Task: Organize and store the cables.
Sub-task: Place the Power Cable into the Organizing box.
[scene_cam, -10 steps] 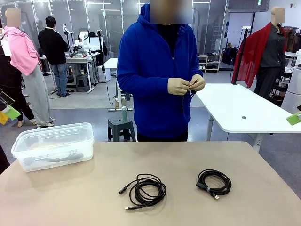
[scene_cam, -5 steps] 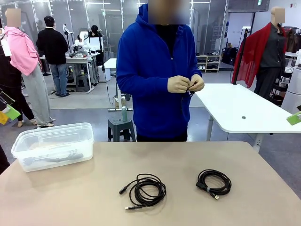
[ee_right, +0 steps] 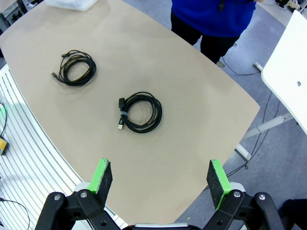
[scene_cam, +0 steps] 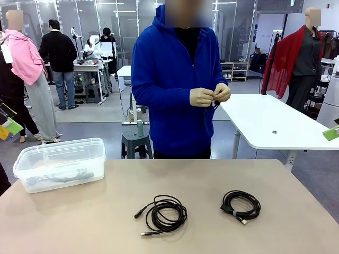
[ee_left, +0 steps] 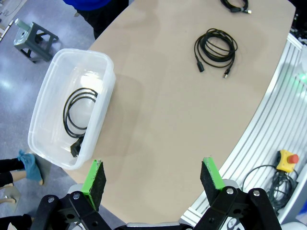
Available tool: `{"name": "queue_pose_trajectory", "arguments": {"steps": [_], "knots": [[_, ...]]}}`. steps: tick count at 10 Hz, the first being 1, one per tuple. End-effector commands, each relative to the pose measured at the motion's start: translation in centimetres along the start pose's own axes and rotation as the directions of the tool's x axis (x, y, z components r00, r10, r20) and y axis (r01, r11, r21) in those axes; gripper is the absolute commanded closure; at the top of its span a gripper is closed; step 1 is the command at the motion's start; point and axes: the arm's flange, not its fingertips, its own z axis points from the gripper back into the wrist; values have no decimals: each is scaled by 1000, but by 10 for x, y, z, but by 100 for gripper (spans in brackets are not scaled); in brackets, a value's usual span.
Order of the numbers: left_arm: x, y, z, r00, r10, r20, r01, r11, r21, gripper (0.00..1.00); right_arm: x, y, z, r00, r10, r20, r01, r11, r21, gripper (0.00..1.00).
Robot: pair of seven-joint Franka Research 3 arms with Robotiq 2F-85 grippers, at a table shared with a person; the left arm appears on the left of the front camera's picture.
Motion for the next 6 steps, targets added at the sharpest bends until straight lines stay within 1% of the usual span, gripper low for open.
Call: {"name": "queue_pose_trajectory", "arguments": {"steps": [1,6], "knots": [[4,1,1,1000,12,-13,-12,1000,7,0,-1,-1,0,1000,5,4,-5,1000,5,0],[4,1,1,1000,12,-13,-12,1000,7,0,-1,-1,0,1000,5,4,-5,1000,5,0]]}}
